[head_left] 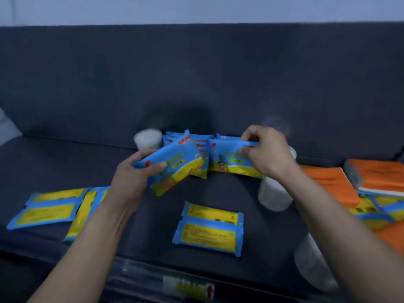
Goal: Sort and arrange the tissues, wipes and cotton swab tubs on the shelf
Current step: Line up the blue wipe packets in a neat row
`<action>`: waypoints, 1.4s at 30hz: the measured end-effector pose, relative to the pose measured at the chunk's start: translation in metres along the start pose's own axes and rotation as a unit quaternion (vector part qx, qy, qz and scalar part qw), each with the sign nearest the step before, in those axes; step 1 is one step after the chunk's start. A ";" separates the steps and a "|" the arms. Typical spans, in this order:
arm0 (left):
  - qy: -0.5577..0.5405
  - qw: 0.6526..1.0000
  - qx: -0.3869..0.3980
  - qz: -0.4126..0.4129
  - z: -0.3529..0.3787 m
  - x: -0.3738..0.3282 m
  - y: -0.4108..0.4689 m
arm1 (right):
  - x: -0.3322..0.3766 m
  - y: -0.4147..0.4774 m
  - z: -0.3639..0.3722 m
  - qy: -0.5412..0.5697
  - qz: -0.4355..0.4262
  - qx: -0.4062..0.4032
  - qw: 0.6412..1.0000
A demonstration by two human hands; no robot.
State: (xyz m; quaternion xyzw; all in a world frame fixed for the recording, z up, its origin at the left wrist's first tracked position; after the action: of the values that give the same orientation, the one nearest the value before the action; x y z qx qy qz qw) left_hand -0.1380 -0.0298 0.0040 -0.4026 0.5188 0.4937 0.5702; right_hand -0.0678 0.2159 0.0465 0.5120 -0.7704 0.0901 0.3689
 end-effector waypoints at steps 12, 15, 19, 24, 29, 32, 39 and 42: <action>0.118 0.982 0.149 -0.014 -0.010 0.017 0.071 | 0.010 0.005 0.037 -0.134 0.089 0.008 0.987; 0.126 0.979 0.158 -0.019 -0.009 0.025 0.075 | 0.000 0.009 0.040 -0.174 0.107 0.017 0.979; 0.162 0.975 0.153 -0.008 -0.011 0.030 0.077 | -0.007 0.018 0.043 -0.281 0.090 0.027 0.955; 0.250 0.949 0.184 0.049 -0.002 0.030 0.081 | -0.014 0.024 0.051 -0.337 0.067 0.034 0.938; 0.306 0.928 0.184 0.108 0.007 0.031 0.085 | -0.018 0.030 0.051 -0.384 0.048 0.020 0.922; 0.354 0.909 0.157 0.154 0.008 0.033 0.092 | -0.020 0.031 0.051 -0.391 0.051 0.018 0.919; 0.396 0.883 0.110 0.225 0.009 0.043 0.095 | -0.017 0.029 0.054 -0.391 0.061 0.007 0.919; 0.400 0.884 0.093 0.222 0.008 0.041 0.094 | -0.014 0.027 0.055 -0.380 0.058 -0.004 0.923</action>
State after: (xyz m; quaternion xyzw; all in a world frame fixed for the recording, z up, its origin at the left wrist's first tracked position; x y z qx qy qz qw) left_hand -0.2292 0.0018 -0.0305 -0.3848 0.8222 0.3541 0.2249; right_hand -0.1141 0.2095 0.0045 0.4605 -0.8816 -0.0936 0.0446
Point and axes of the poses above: each hand's wrist, its own y-axis towards the middle knuckle, its own z-axis out of the palm, x = y × z, the point moved 2 cm from there along y, towards the middle knuckle, and after that the axes turned 5 degrees about z, right-handed, at the moved point
